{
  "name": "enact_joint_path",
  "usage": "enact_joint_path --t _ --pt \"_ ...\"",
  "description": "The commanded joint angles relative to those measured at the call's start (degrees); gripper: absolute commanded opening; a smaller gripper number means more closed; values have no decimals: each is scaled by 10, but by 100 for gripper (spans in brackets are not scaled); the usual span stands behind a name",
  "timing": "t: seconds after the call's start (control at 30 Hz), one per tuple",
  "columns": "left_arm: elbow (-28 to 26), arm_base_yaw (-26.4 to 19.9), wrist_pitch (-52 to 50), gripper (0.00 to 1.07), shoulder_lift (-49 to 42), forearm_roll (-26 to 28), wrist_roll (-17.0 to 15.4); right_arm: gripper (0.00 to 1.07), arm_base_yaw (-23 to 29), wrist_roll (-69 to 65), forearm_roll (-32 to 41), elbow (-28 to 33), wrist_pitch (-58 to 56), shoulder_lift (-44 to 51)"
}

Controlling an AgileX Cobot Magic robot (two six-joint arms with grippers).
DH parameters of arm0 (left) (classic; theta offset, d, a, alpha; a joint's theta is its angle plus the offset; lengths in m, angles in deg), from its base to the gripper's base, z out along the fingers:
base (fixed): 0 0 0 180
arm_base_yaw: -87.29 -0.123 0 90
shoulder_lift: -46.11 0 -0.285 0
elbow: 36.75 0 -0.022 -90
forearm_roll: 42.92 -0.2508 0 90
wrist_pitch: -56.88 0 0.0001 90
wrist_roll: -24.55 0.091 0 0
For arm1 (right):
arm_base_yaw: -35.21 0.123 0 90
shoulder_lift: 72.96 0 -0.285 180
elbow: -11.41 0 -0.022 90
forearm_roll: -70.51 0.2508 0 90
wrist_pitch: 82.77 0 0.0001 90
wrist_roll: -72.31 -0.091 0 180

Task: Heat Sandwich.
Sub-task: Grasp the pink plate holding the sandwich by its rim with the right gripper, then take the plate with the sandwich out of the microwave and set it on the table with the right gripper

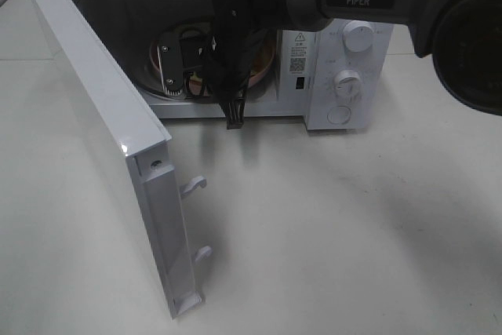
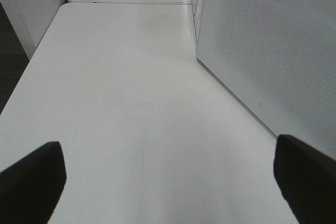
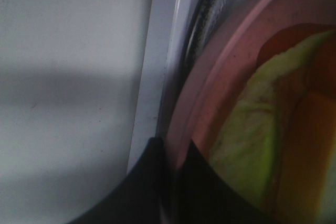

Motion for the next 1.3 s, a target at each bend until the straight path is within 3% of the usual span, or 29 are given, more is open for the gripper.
enact_joint_path --t 0.03,0.6,0.73,0.83,1.3 --pt "2 -2 -1 103 -16 -1 -1 0 0 -13 -3 -2 -7 1" --pt "2 -2 -1 103 -16 -1 -1 0 0 51 1 3 -25 17" --pt "2 -2 -1 103 -16 -1 -1 0 0 113 43 6 -46 32" --pt "2 -2 -1 103 -16 -1 -1 0 0 203 99 23 -65 50" --pt "2 -2 -1 103 -16 -1 -1 0 0 218 85 93 -67 114"
